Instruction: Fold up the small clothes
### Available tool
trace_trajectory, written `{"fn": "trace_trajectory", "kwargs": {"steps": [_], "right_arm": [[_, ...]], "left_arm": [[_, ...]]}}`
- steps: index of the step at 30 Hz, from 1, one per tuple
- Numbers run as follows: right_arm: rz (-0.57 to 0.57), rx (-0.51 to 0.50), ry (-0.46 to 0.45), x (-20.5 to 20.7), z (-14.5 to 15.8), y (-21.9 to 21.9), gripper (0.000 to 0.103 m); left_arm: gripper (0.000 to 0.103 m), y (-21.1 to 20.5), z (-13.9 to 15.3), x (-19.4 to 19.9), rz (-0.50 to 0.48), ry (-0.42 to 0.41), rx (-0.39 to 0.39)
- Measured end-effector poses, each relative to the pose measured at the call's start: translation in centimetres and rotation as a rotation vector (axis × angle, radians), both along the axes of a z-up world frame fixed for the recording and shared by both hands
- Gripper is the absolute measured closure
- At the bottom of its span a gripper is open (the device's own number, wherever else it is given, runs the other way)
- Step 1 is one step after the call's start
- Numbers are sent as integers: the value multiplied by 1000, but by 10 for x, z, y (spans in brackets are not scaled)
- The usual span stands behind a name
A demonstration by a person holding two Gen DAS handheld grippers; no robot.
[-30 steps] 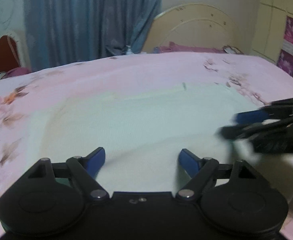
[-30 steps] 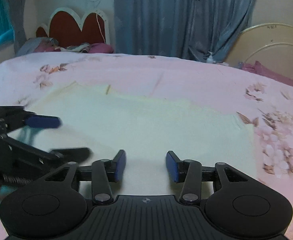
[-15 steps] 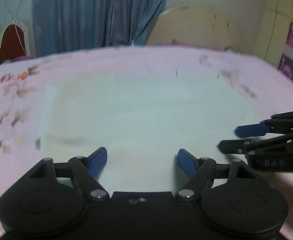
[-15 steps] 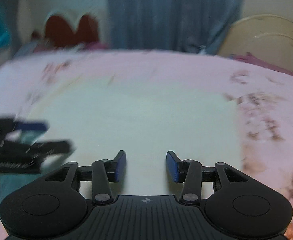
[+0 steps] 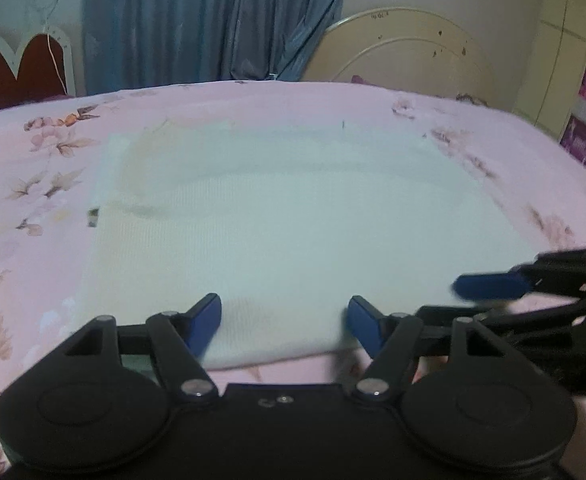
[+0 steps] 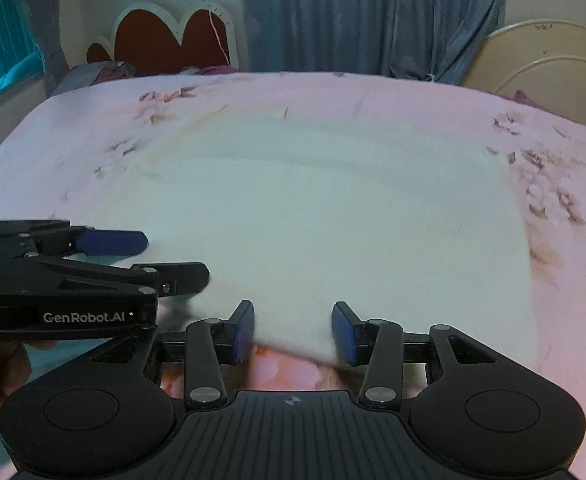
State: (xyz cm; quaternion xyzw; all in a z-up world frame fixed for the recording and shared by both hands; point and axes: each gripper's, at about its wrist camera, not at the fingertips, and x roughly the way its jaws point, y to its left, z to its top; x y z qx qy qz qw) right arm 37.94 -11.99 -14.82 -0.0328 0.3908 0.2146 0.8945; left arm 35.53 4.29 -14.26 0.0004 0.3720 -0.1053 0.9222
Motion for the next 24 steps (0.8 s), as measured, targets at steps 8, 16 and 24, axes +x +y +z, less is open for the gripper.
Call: {"fn": "trace_trajectory", "kwargs": {"steps": [8,16,24], "right_arm": [[-214,-10,20,-18,4,-67,94],[-252,-9,18,-24,8,-89,95],[-259,-22,36,-24,-1,-94,95]], "left_arm": [[33,34,-2,-13,78,-4,13],[40,38,5,-15,97,-5,7],[37,40,-4,-14,116,11,0]]}}
